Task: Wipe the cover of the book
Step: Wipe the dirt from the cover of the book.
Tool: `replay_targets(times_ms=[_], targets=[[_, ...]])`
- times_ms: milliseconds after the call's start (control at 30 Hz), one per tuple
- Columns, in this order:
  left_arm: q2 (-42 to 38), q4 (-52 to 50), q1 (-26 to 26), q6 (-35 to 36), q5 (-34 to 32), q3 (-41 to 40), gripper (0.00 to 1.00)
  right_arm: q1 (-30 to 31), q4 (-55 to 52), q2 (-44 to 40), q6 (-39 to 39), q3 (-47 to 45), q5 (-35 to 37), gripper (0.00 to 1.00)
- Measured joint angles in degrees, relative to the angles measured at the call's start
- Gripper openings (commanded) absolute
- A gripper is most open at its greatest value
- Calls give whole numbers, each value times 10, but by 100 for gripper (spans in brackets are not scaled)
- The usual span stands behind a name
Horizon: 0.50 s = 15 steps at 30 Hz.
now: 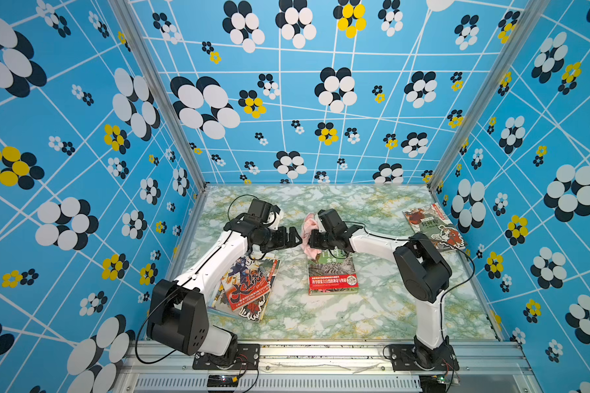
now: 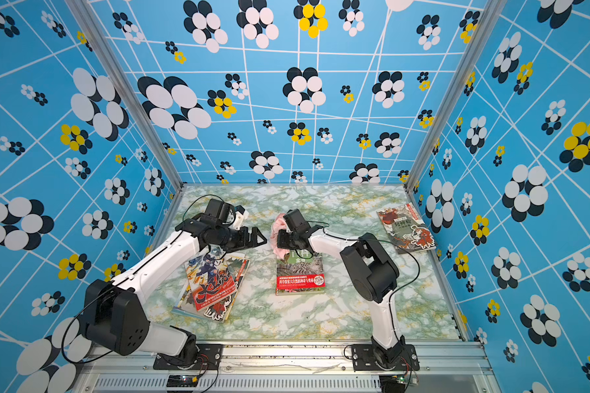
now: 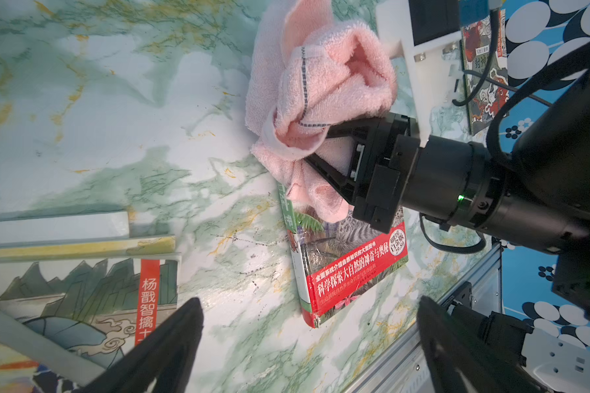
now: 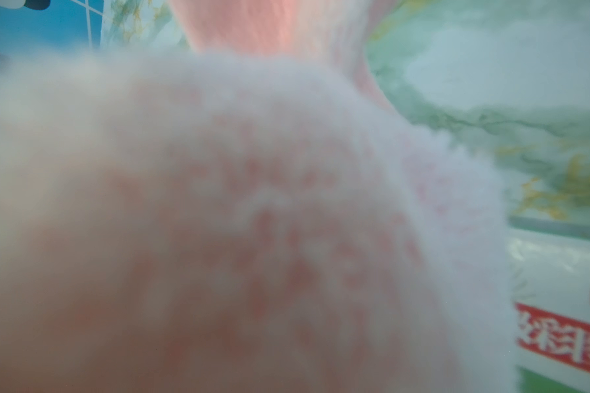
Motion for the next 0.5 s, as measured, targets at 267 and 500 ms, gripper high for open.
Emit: replay_targets(times_ms=[267,500], targets=[[0,0,0,0,2,0,99,-144,12,-81,-1,-108,-9,0],[0,0,0,0,2,0,99,-82,-10,-26,0,-27,20,0]])
